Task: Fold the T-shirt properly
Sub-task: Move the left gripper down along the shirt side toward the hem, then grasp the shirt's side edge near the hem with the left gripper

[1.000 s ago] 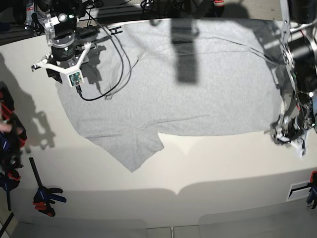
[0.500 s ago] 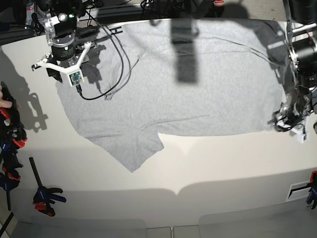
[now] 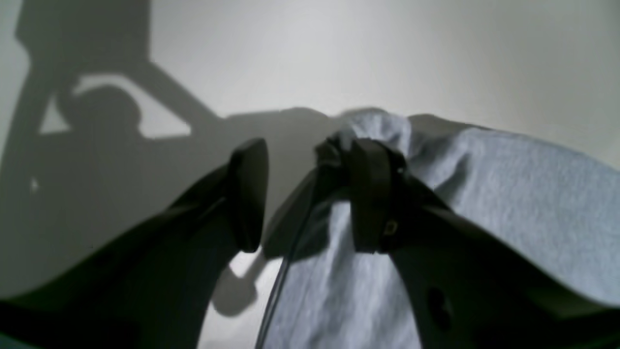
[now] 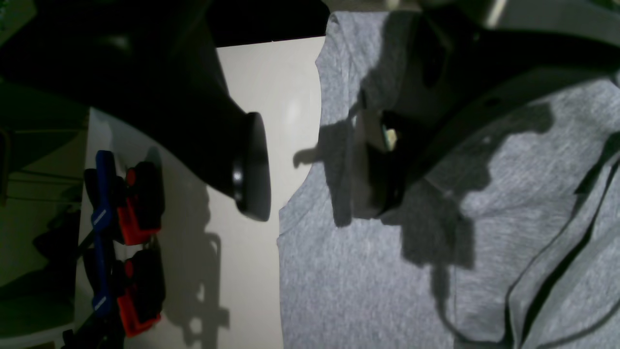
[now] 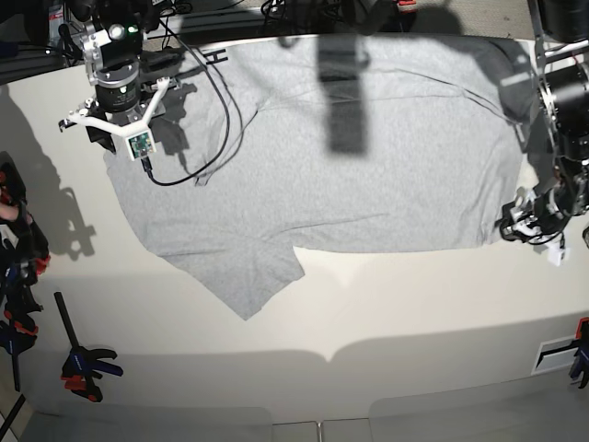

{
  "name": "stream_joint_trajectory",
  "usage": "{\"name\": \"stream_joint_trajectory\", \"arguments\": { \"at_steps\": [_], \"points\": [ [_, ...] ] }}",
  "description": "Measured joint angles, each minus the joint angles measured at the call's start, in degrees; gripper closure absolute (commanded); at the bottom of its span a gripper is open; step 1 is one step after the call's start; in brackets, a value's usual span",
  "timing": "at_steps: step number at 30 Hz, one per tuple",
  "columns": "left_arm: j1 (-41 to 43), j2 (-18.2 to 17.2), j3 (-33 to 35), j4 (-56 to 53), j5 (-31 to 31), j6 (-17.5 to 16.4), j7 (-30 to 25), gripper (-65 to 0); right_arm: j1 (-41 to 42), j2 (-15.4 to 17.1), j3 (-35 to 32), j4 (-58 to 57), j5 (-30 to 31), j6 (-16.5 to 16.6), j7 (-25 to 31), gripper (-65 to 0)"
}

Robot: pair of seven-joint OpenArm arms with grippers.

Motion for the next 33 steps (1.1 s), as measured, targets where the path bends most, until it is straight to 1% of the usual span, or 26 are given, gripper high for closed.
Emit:
{"name": "stream_joint_trajectory", "arguments": {
  "at_steps": [3,9,11,13,15,16,21,23,24,27,29,31,33],
  "points": [
    [-0.3,-0.2,0.0,0.8,-0.2,0.0,0.2,-25.4,0.0,0.0,0.0,0.0,0.0,0.0,0.0,-26.5],
    [0.2,1.7,0.0,0.8,0.5,-0.3,1.1,-25.4,0.0,0.0,0.0,0.0,0.0,0.0,-0.1,-26.5],
    [0.2,2.0,0.0,0.8,2.0,-0.3,-1.2,-25.4,0.0,0.0,0.0,0.0,0.0,0.0,-0.3,-26.5],
    [0.2,2.2,0.0,0.8,5.9,-0.2,-3.5,-25.4,0.0,0.0,0.0,0.0,0.0,0.0,-0.3,-26.5],
    [0.2,2.3,0.0,0.8,6.1,3.3,-5.9,-25.4,0.0,0.0,0.0,0.0,0.0,0.0,-0.6,-26.5],
    [0.2,2.3,0.0,0.8,6.1,4.0,-7.0,-25.4,0.0,0.0,0.0,0.0,0.0,0.0,-0.6,-26.5],
    [0.0,1.9,0.0,0.8,6.1,4.1,-12.0,-25.5,0.0,0.0,0.0,0.0,0.0,0.0,-0.9,-26.5],
    [0.0,2.0,0.0,0.8,6.1,4.0,-12.0,-27.2,0.0,0.0,0.0,0.0,0.0,0.0,-0.9,-26.5],
    [0.0,2.0,0.0,0.8,7.1,4.1,-12.0,-28.0,0.0,0.0,0.0,0.0,0.0,0.0,-0.9,-26.5],
    [0.1,2.0,0.0,0.8,11.9,7.4,-12.0,-29.7,0.0,0.0,0.0,0.0,0.0,0.0,-1.3,-26.5],
    [0.4,2.4,0.0,0.8,13.6,8.4,-11.9,-29.7,0.0,0.0,0.0,0.0,0.0,0.0,-1.3,-26.5],
    [1.4,2.9,0.0,0.9,12.9,8.2,-12.7,-29.7,0.0,0.0,0.0,0.0,0.0,0.0,-1.8,-26.5],
    [2.1,3.3,0.0,1.0,10.5,8.2,-12.0,-29.7,0.0,0.0,0.0,0.0,0.0,0.0,-2.0,-26.5]
  ]
}}
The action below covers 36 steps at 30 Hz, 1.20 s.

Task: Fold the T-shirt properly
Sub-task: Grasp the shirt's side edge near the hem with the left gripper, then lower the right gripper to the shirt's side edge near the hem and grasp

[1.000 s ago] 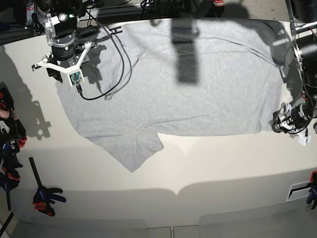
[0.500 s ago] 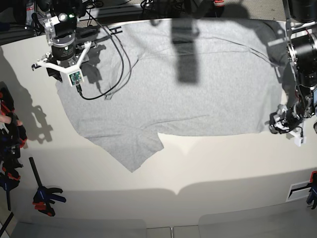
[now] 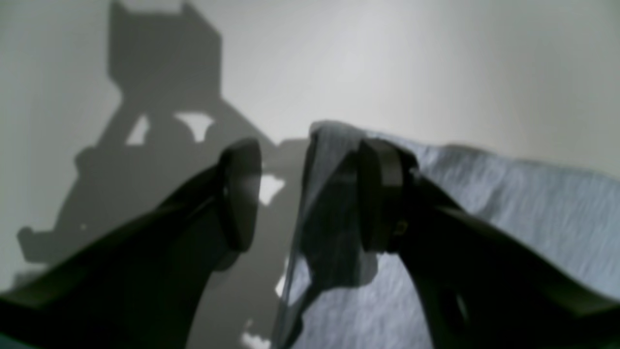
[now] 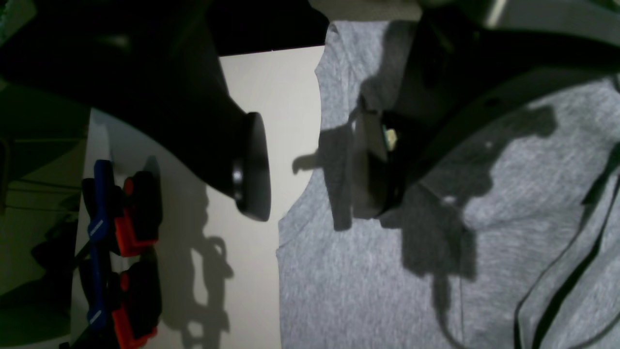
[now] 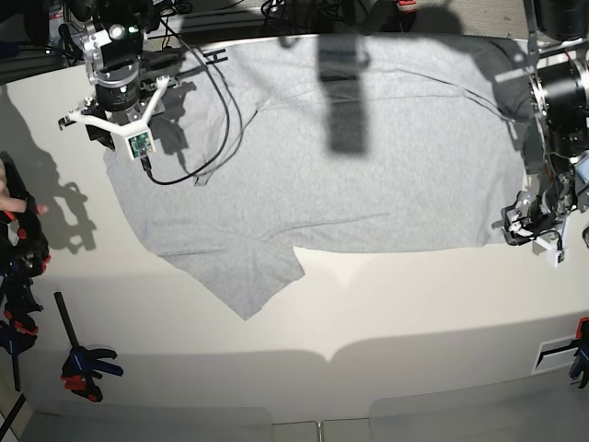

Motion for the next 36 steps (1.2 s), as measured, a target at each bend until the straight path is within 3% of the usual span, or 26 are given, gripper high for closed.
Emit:
{"name": "stream_joint_trajectory", "arguments": {
  "at_steps": [3,11,16,18,21,22,26,32,36],
  "points": [
    [0.5,0.5,0.0,0.2,-3.1,0.0,0.4,-29.7,0.0,0.0,0.0,0.0,0.0,0.0,-0.4,-26.5],
    [0.4,1.1,-0.3,0.4,-3.1,-0.3,2.6,-29.6,0.0,0.0,0.0,0.0,0.0,0.0,-0.3,-26.5],
    [1.3,2.4,-0.3,0.8,1.7,-0.3,-0.6,-28.6,0.0,0.0,0.0,0.0,0.0,0.0,-0.2,-26.5],
    [2.1,2.6,-0.3,0.9,1.9,-0.4,-3.1,-22.9,0.0,0.0,0.0,0.0,0.0,0.0,-0.1,-26.5],
    [2.5,2.2,-0.3,0.8,1.9,-0.4,-3.3,-3.0,0.0,0.0,0.0,0.0,0.0,-1.3,1.6,-26.5],
    [2.5,2.1,-0.3,0.8,1.8,-0.4,-3.1,0.0,0.0,0.0,0.0,0.0,0.0,-1.5,2.8,-26.5],
    [2.5,1.8,-0.3,1.2,1.8,-0.4,-2.1,0.0,0.2,0.0,0.0,0.0,0.0,-1.5,9.5,-26.5],
    [2.8,1.9,-0.3,4.8,2.4,-0.4,2.4,0.0,11.0,-0.2,0.0,-1.0,12.7,-1.9,10.6,-26.5],
    [2.9,2.0,-0.2,6.8,2.7,-0.2,4.4,0.0,22.3,-0.5,-0.1,-7.7,20.1,0.1,10.7,-26.5]
  ]
}}
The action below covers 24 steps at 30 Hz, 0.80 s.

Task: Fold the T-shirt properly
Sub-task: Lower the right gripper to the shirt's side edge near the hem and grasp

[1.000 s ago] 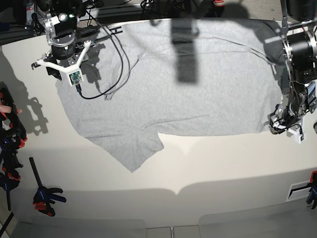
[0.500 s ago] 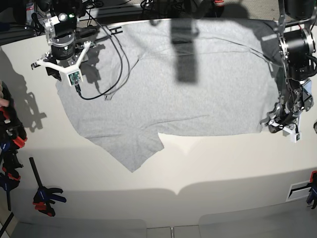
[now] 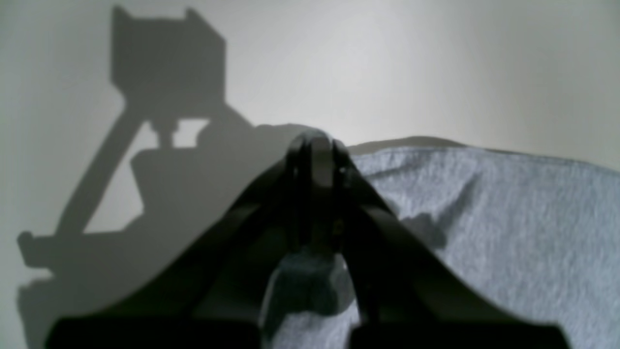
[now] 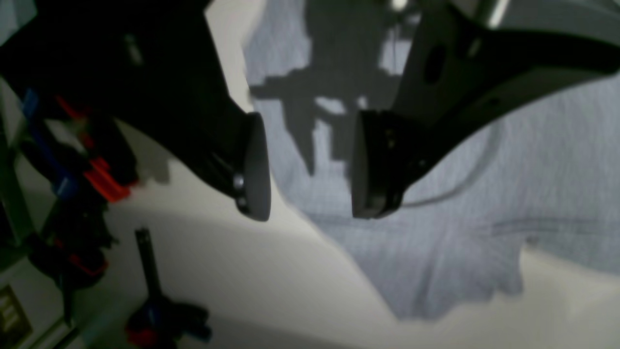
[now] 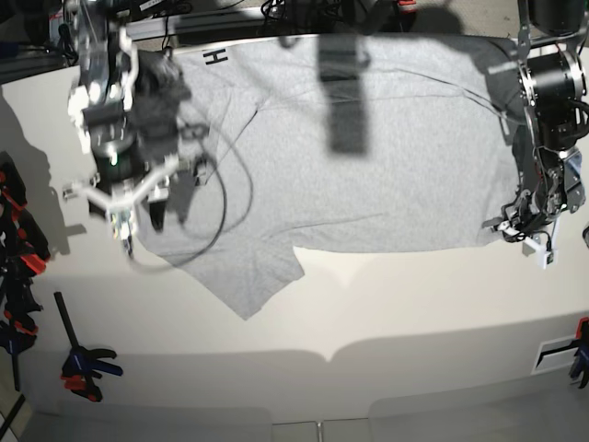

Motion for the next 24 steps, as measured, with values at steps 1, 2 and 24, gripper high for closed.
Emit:
{"name": "stream_joint_trajectory", "arguments": {
  "at_steps": [1,2,24],
  "points": [
    [0.1,0.0,0.0,0.1,0.0,0.0,0.0,0.0,2.7,-0.6,0.1,-2.5,0.3,1.1,0.0,-26.5],
    [0.1,0.0,0.0,0.2,0.0,0.0,0.0,0.0,5.2,-1.4,0.1,-5.2,0.9,1.8,-0.1,-26.5],
    [0.2,0.1,0.0,0.2,0.2,-0.2,-0.2,0.0,49.0,-12.5,0.1,-86.4,-9.1,19.1,11.1,-26.5]
  ]
}}
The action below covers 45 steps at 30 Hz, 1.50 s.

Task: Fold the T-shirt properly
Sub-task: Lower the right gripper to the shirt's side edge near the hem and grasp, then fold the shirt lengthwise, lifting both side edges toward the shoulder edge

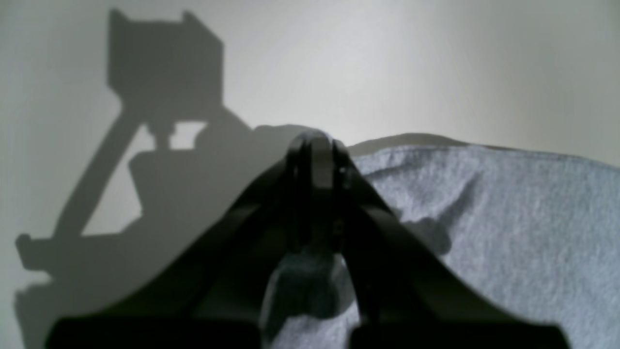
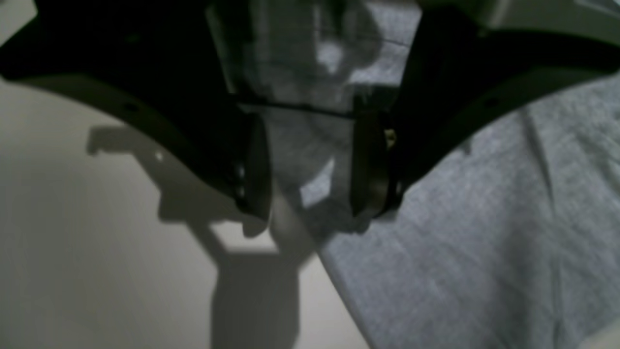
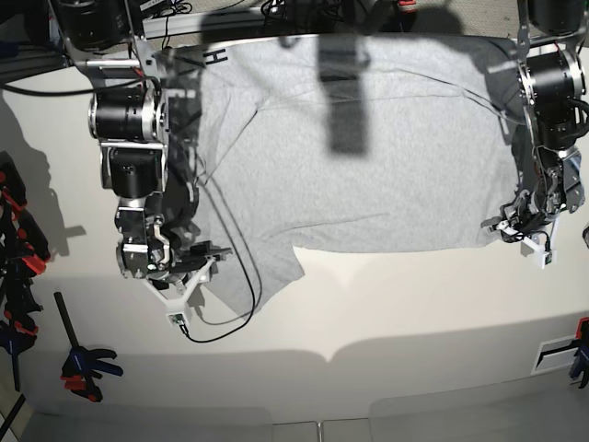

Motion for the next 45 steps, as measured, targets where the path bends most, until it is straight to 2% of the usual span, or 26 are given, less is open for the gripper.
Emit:
{"name": "stream_joint_trajectory", "arguments": {
  "at_steps": [4,5,9,10,19,25,28,32,36,39,45],
  "points": [
    [0.0,0.0,0.0,0.0,-0.5,0.0,0.0,0.0,-0.6,-0.8,0.0,0.1,-2.5,-0.1,1.4,-26.1],
    [0.0,0.0,0.0,0.0,-0.6,0.0,0.0,0.0,-0.9,-0.8,0.0,0.1,-2.5,-0.1,2.2,-23.9],
    [0.0,0.0,0.0,0.0,-0.6,0.0,0.0,0.0,-1.7,-0.8,0.1,0.4,-2.0,0.0,2.4,-3.2],
    [0.0,0.0,0.0,0.0,-0.6,0.0,0.0,0.0,-1.7,-0.8,0.1,0.5,-1.9,0.4,2.4,0.0],
    [0.0,-1.1,0.0,0.3,-3.4,0.2,-0.1,0.0,1.6,-0.9,0.1,-0.2,-3.6,0.3,-2.1,0.0],
    [0.5,-2.6,0.3,4.8,-3.2,0.2,0.1,0.0,5.7,-0.9,0.1,-0.3,-3.3,0.3,-1.8,0.0],
    [0.4,-3.2,0.3,7.4,-3.3,0.2,0.1,0.0,6.2,-1.0,0.1,0.9,-1.4,0.4,-1.6,0.0],
    [0.8,-3.0,0.3,9.7,-3.9,0.2,0.8,0.0,5.6,-0.9,0.1,4.1,-0.6,2.5,-4.2,0.0],
    [3.0,-3.0,0.3,12.7,-7.3,0.0,1.4,0.0,2.8,-1.0,0.1,11.1,-0.6,3.1,-4.7,0.0],
    [6.4,-3.0,0.3,16.7,-7.4,0.0,1.6,0.0,-1.7,-0.7,0.1,18.3,1.2,3.1,-6.8,0.0],
    [14.8,-2.8,-1.7,31.2,-7.6,0.2,4.4,0.0,-11.4,0.1,0.0,33.8,2.3,3.5,-8.3,0.0]
  ]
}}
